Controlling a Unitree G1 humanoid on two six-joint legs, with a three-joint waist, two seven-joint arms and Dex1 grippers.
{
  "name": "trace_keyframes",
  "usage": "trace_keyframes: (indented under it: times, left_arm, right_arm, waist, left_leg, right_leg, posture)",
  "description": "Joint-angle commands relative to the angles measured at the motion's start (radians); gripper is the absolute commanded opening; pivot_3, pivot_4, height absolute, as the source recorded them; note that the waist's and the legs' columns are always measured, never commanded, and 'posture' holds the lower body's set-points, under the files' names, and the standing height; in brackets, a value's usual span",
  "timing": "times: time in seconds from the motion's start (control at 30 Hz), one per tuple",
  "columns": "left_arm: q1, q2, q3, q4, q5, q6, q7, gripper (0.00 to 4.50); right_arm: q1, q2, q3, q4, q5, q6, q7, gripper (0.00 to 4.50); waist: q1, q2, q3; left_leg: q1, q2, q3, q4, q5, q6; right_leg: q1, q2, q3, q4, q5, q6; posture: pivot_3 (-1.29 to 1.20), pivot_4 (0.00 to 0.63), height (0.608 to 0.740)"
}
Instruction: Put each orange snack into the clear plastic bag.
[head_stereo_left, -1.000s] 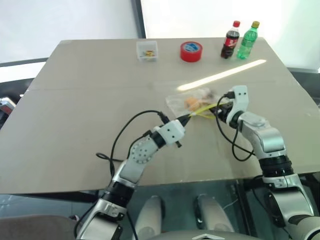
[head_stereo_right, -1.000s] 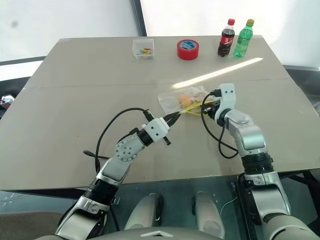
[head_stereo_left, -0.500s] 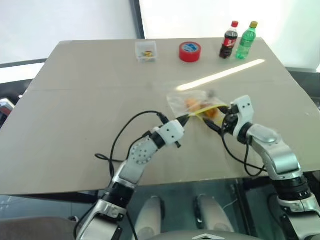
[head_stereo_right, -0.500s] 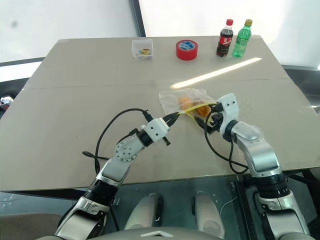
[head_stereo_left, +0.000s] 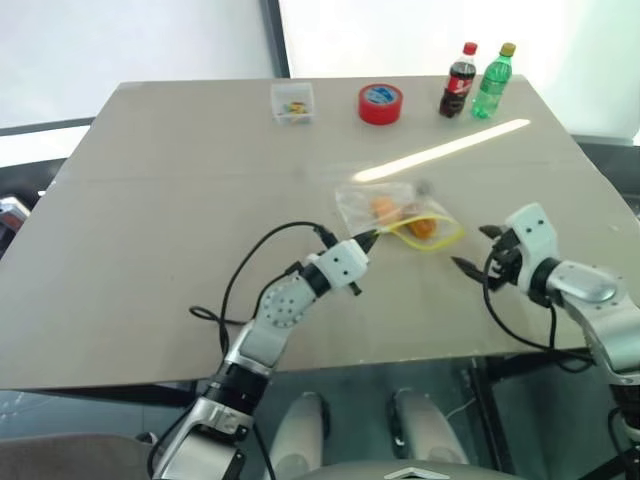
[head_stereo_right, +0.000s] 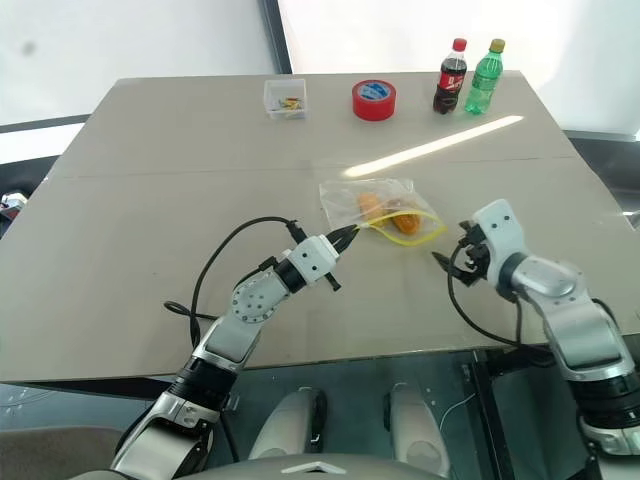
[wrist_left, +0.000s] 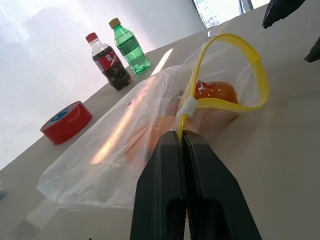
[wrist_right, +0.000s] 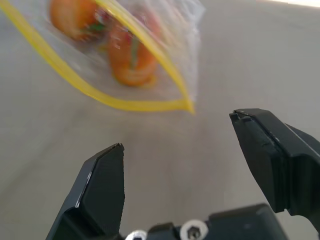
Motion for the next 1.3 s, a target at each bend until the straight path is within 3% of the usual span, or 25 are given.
trace_keyframes:
  times: [0.03, 0.23, 0.33, 0.57, 0.83, 1.13, 1.3]
  left_arm:
    - [-0.012, -0.009, 0.01, -0.013, -0.009, -0.004, 0.012, 0.0]
    - [-0.017, -0.015, 0.004, -0.011, -0.008, -0.008, 0.013, 0.0]
    - [-0.018, -0.016, 0.003, -0.006, -0.007, -0.011, 0.016, 0.0]
    - [-0.01, -0.017, 0.005, -0.008, -0.004, -0.01, 0.027, 0.0]
    - [-0.011, -0.012, 0.021, -0.001, -0.029, 0.018, 0.016, 0.0]
    - [-0.261, 0.005, 0.155, -0.062, -0.103, 0.164, 0.033, 0.0]
    - [-0.292, -0.006, 0.116, -0.061, -0.1, 0.179, 0.011, 0.0]
  right_arm:
    - [-0.057, 0.022, 0.038, 0.076, -0.087, -0.099, -0.047, 3.9]
    - [-0.162, 0.089, 0.109, 0.233, -0.176, -0.208, -0.072, 3.9]
    - [-0.179, 0.104, 0.1, 0.258, -0.178, -0.238, -0.071, 3.2]
    - [-0.164, 0.114, 0.082, 0.276, -0.181, -0.265, -0.077, 0.04]
    - [-0.176, 0.127, 0.072, 0.281, -0.198, -0.299, -0.105, 0.04]
    - [-0.331, 0.109, -0.122, 0.19, -0.145, -0.301, -0.207, 0.04]
    - [-0.313, 0.064, -0.091, 0.14, -0.159, -0.295, -0.126, 0.04]
  waist:
    - [-0.001, 0.0, 0.0]
    - [0.004, 0.0, 0.0]
    - [0.007, 0.0, 0.0]
    - [0.005, 0.0, 0.0]
    - [0.003, 0.0, 0.0]
    - [0.004, 0.0, 0.001]
    - [0.006, 0.0, 0.0]
  left_leg:
    - [0.0, 0.0, 0.0, 0.0, 0.0, 0.0]
    - [-0.001, 0.0, 0.0, 0.0, 0.0, 0.0]
    - [-0.001, 0.0, 0.0, 0.0, 0.0, 0.0]
    - [-0.001, -0.001, 0.0, 0.0, 0.0, 0.0]
    - [-0.001, -0.001, 0.0, 0.0, 0.0, 0.0]
    - [-0.001, -0.001, -0.001, 0.002, 0.0, 0.0]
    - [-0.001, -0.001, 0.0, -0.001, 0.0, 0.0]
  right_leg:
    - [0.0, 0.0, 0.0, 0.0, 0.0, 0.0]
    - [0.0, 0.0, 0.0, 0.0, 0.0, 0.0]
    - [0.0, 0.0, 0.0, -0.001, 0.001, 0.0]
    - [0.0, 0.0, 0.0, 0.0, 0.002, -0.002]
    - [0.0, 0.0, 0.0, 0.0, 0.001, -0.001]
    - [0.001, 0.0, 0.0, 0.001, 0.001, 0.001]
    - [0.001, 0.0, 0.0, -0.002, 0.003, -0.002]
  posture:
    - [0.0, 0.15, 0.74]
    - [0.0, 0.15, 0.74]
    - [0.0, 0.15, 0.74]
    - [0.0, 0.15, 0.74]
    - [0.0, 0.15, 0.74]
    - [0.0, 0.15, 0.74]
    - [0.0, 0.15, 0.74]
